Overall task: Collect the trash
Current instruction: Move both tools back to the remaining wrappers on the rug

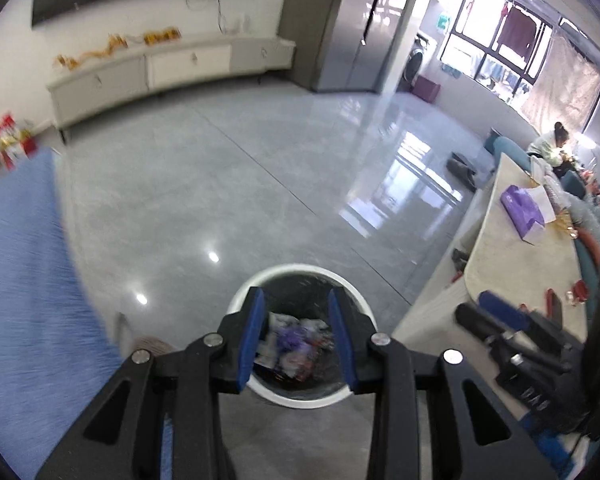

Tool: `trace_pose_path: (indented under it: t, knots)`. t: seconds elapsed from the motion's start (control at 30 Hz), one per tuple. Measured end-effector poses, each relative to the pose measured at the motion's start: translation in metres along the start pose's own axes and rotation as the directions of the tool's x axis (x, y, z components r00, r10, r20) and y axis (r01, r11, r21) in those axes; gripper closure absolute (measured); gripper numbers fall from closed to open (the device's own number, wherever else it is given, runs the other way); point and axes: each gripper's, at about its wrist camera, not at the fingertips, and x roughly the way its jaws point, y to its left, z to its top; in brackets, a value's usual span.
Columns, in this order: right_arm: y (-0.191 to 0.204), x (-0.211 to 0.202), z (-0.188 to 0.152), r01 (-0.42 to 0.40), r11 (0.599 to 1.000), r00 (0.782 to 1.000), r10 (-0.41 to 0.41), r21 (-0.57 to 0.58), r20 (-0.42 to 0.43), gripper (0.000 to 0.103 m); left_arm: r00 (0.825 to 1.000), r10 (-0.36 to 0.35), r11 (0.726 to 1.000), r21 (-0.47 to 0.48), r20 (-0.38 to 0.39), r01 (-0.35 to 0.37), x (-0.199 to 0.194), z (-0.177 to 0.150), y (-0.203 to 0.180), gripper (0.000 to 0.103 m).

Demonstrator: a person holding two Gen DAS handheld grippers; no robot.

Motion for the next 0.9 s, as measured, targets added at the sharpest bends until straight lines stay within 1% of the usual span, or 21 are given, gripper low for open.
trace_pose_path:
  t: [0.13,0.2,0.27,0.37,0.5,0.53,0.6,0.7,0.77,0.83,0.9]
  knots:
    - [0.018,-0.027,0.009,-0.017,0.999,0.998,0.019,-0.035,0.062,0.051,0.991,0.098,0.995,0.019,0.094,-0.100,-0.046,-0.007,0.002,0.054]
    - [0.029,-0.038,0.011,-0.028,0.998,0.996,0.033,-0.057,0.087,0.050,0.981,0.140,0.990,0.012,0.138,-0.143,-0.069,-0.011,0.007,0.052]
    - [0.040,-0.047,0.013,-0.038,0.996,0.993,0.046,-0.079,0.107,0.049,0.973,0.164,0.986,0.001,0.165,-0.166,-0.086,-0.015,0.012,0.051]
    - [0.052,-0.059,0.014,-0.059,0.993,0.989,0.071,-0.100,0.130,0.049,0.955,0.208,0.978,-0.022,0.213,-0.208,-0.116,-0.022,0.022,0.049]
    - [0.066,-0.073,0.011,-0.073,0.990,0.983,0.092,-0.122,0.157,0.045,0.934,0.246,0.969,-0.049,0.259,-0.242,-0.145,-0.030,0.032,0.043]
    - [0.070,-0.077,0.011,-0.074,0.989,0.982,0.095,-0.131,0.165,0.043,0.926,0.260,0.966,-0.059,0.275,-0.253,-0.155,-0.033,0.034,0.042]
    - [0.076,-0.084,0.012,-0.076,0.987,0.979,0.101,-0.144,0.177,0.042,0.915,0.276,0.961,-0.072,0.293,-0.267,-0.167,-0.038,0.036,0.040]
    - [0.084,-0.093,0.013,-0.076,0.984,0.976,0.107,-0.163,0.192,0.041,0.892,0.309,0.951,-0.101,0.329,-0.292,-0.190,-0.048,0.042,0.038]
    - [0.092,-0.101,0.012,-0.079,0.981,0.972,0.116,-0.178,0.203,0.038,0.877,0.332,0.943,-0.118,0.348,-0.310,-0.202,-0.054,0.047,0.036]
    - [0.098,-0.107,0.011,-0.081,0.978,0.969,0.123,-0.192,0.213,0.032,0.863,0.350,0.937,-0.141,0.365,-0.320,-0.214,-0.059,0.051,0.035]
    - [0.105,-0.113,0.008,-0.082,0.975,0.967,0.129,-0.208,0.221,0.031,0.850,0.364,0.931,-0.158,0.381,-0.328,-0.226,-0.064,0.055,0.034]
